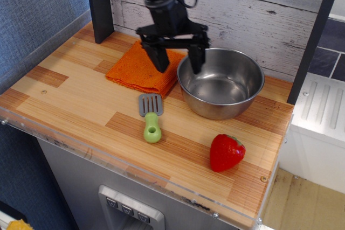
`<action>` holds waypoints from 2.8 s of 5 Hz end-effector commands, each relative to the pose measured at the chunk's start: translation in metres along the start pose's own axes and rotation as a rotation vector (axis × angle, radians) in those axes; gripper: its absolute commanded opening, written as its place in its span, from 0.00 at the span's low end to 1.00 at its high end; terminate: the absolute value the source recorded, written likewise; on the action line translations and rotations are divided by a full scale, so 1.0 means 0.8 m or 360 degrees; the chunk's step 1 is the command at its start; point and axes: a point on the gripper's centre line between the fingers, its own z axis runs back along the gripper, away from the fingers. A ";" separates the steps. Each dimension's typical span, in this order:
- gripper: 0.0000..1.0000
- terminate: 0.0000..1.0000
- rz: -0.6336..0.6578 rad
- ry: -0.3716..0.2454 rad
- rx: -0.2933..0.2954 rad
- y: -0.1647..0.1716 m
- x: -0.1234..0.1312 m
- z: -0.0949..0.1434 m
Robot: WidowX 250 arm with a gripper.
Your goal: PICK UP THE VESSEL AND PUT ANOTHER SIDE OF THE TABLE
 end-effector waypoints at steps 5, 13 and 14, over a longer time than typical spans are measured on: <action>0.00 0.00 -0.0141 0.0051 0.0300 -0.004 0.005 -0.012; 0.00 0.00 0.0063 0.0038 0.0406 0.159 -0.053 0.138; 0.00 0.00 0.0137 0.0052 0.0519 0.196 -0.068 0.148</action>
